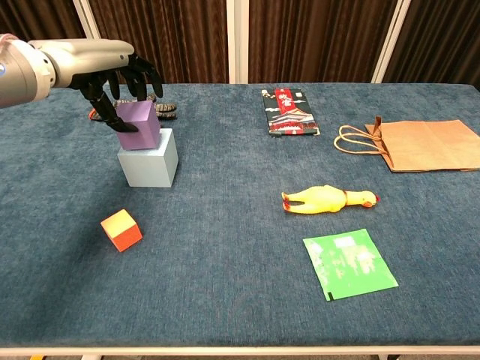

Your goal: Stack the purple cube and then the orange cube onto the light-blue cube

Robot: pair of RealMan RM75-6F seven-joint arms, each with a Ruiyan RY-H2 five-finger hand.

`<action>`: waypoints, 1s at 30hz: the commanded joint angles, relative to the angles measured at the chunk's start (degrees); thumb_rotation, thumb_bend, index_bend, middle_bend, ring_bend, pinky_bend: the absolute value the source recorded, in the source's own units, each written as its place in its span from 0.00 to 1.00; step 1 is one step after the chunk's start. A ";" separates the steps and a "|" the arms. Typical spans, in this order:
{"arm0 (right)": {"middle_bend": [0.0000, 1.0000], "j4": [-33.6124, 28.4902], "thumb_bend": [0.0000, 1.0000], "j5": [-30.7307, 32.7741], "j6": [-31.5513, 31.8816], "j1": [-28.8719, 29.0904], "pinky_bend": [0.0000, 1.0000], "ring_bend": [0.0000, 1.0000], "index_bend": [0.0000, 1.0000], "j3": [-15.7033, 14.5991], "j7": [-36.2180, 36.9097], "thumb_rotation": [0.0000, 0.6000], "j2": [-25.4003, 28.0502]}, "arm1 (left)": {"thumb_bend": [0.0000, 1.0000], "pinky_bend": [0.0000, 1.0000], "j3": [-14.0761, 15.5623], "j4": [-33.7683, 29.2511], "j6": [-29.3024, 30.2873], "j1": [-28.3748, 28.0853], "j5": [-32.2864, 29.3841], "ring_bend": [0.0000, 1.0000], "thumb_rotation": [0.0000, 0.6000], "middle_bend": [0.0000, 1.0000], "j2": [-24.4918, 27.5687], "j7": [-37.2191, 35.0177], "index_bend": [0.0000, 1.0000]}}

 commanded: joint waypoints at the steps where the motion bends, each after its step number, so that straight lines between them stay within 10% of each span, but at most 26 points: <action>1: 0.05 -0.04 0.23 0.04 -0.04 -0.01 0.00 0.00 0.07 -0.02 -0.02 1.00 0.02 | 0.28 0.38 0.04 0.05 -0.12 -0.15 0.16 0.33 1.00 0.55 0.03 -0.02 0.37; 17: 0.05 -0.17 0.23 0.67 -0.51 0.13 0.00 0.00 0.07 0.10 -0.52 1.00 0.01 | 0.28 0.37 1.26 2.33 -2.76 -0.88 1.38 0.33 1.00 0.53 -0.74 -1.17 0.37; 30: 0.05 -0.41 0.23 1.06 -0.92 0.25 0.00 0.00 0.07 0.17 -0.41 1.00 0.28 | 0.14 0.32 0.55 -0.22 -0.55 1.54 8.14 0.24 1.00 0.26 2.32 -6.71 0.21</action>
